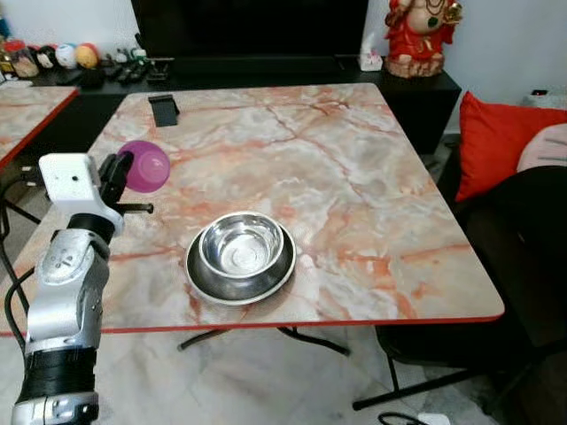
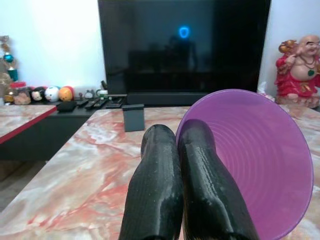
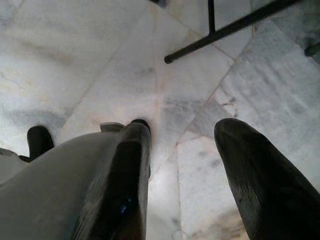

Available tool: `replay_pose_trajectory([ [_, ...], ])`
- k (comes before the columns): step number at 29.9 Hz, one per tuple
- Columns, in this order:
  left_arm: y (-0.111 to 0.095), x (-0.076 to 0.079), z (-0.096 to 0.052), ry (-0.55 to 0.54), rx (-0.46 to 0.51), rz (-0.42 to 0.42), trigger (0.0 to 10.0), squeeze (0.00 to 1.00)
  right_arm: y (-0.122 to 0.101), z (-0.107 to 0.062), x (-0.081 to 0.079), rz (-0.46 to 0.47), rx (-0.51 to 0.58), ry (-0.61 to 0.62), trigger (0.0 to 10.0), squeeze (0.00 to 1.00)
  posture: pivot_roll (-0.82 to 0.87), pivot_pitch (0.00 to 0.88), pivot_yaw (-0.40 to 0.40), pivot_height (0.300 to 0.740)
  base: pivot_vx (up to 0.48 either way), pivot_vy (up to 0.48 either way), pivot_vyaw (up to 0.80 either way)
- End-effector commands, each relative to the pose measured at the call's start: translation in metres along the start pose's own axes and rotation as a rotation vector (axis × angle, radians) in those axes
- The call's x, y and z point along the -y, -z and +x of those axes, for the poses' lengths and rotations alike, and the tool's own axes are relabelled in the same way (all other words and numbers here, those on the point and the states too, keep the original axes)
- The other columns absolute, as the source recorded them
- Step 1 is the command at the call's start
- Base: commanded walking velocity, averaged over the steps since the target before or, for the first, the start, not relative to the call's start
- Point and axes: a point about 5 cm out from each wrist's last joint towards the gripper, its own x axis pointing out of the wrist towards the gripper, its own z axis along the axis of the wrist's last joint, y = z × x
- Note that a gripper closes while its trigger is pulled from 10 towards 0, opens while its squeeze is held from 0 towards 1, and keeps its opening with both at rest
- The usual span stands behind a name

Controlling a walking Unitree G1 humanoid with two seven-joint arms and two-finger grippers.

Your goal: Setting the table

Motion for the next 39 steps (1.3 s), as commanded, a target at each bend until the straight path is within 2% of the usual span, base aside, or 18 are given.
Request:
replay_pose_trajectory([
  [1,-0.0033,-0.0024,0.0005,-0.003,0.003,0.002,10.0,0.0,-0.0005,-0.0001,0.0003,0.005,0.009,0.006,10.0,0.0,-0.02,0.0,0.017,0.732,0.0,0.0,0.0],
  [17,-0.0034,-0.0013,0.0014,0.007,-0.005,0.006,10.0,0.0,-0.001,0.0001,-0.0001,0.015,0.009,0.0,10.0,0.0,-0.02,0.0,0.019,0.732,0.0,0.0,-0.03],
  [22,-0.0034,-0.0007,0.0013,0.012,-0.006,0.009,10.0,0.0,-0.0011,0.0001,-0.0002,0.01,0.008,-0.001,10.0,0.0,-0.02,0.0,0.019,0.732,0.24,0.0,-0.45],
  [39,-0.005,0.0011,0.0024,0.018,0.001,0.014,10.0,0.0,-0.0016,0.0002,-0.0007,0.007,0.013,-0.005,10.0,0.0,-0.02,0.0,0.02,0.732,0.26,0.0,0.0],
])
